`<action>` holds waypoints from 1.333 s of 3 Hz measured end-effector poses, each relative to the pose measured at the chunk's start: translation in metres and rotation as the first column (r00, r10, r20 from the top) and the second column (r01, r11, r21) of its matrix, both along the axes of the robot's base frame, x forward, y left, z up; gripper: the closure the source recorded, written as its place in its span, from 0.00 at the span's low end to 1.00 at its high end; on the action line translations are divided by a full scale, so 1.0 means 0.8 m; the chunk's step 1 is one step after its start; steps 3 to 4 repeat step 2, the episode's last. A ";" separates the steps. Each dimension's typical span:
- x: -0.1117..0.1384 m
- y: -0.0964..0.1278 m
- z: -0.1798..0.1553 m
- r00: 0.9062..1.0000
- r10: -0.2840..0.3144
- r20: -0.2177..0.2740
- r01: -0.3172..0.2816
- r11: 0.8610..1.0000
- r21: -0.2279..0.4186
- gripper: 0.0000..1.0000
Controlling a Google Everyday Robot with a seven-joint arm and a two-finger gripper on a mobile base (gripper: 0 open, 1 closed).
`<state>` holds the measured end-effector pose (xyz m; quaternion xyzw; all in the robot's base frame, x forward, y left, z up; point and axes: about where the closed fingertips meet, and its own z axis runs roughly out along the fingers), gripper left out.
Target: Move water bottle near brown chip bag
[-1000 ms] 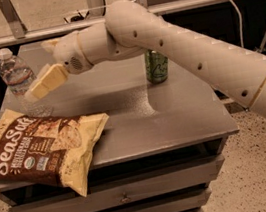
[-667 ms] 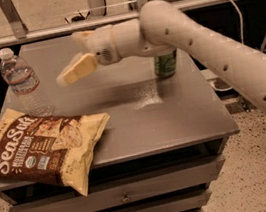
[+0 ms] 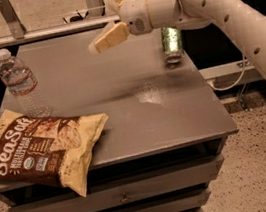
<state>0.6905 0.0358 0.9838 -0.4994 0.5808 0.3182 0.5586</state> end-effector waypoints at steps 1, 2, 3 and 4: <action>-0.005 -0.027 0.046 0.998 -0.017 0.059 0.018 1.000 -0.015 0.00; -0.006 -0.029 0.050 0.998 -0.018 0.063 0.019 1.000 -0.017 0.00; -0.006 -0.029 0.050 0.998 -0.018 0.063 0.019 1.000 -0.017 0.00; -0.006 -0.029 0.050 0.998 -0.018 0.063 0.019 1.000 -0.017 0.00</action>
Offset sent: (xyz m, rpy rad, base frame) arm -0.0077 -0.0394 0.0543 -0.0261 -0.0826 -0.0349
